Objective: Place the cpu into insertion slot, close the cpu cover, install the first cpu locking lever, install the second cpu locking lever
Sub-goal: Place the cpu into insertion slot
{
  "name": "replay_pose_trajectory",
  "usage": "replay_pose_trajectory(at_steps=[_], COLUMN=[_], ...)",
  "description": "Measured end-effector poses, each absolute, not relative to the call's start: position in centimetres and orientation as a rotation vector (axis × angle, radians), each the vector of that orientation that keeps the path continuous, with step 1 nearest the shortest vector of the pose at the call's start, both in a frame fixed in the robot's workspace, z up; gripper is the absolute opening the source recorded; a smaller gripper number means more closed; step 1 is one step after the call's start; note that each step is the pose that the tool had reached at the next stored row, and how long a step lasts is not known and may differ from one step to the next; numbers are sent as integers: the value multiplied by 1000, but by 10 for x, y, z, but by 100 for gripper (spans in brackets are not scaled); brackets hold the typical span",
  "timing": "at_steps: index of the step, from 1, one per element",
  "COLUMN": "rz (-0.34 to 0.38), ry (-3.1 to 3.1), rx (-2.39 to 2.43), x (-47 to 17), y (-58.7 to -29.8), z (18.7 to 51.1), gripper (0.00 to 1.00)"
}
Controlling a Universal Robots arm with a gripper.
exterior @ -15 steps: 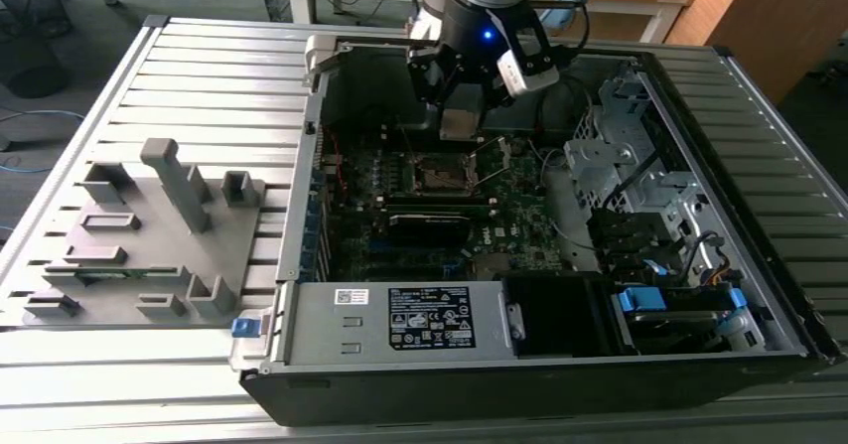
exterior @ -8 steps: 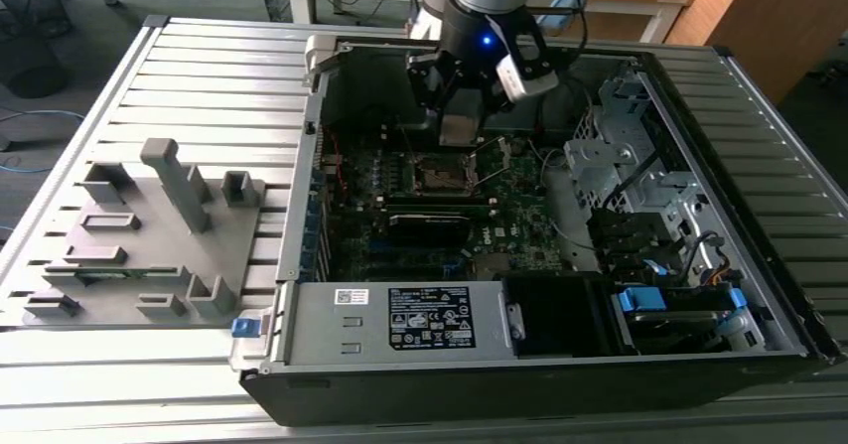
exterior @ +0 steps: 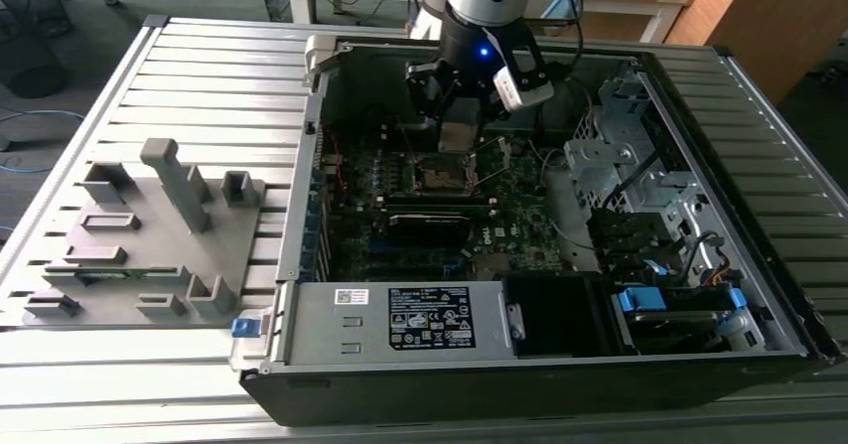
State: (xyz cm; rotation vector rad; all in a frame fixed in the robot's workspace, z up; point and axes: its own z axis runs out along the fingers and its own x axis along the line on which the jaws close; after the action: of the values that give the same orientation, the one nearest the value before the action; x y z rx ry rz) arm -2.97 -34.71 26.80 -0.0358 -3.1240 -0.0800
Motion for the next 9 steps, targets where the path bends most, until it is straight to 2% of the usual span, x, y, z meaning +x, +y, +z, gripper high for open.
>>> replay_pose_trajectory(at_steps=[9], rz=[-83], ry=[-3129], rx=[-36], x=[-35], y=[-347], z=[259], gripper=[54])
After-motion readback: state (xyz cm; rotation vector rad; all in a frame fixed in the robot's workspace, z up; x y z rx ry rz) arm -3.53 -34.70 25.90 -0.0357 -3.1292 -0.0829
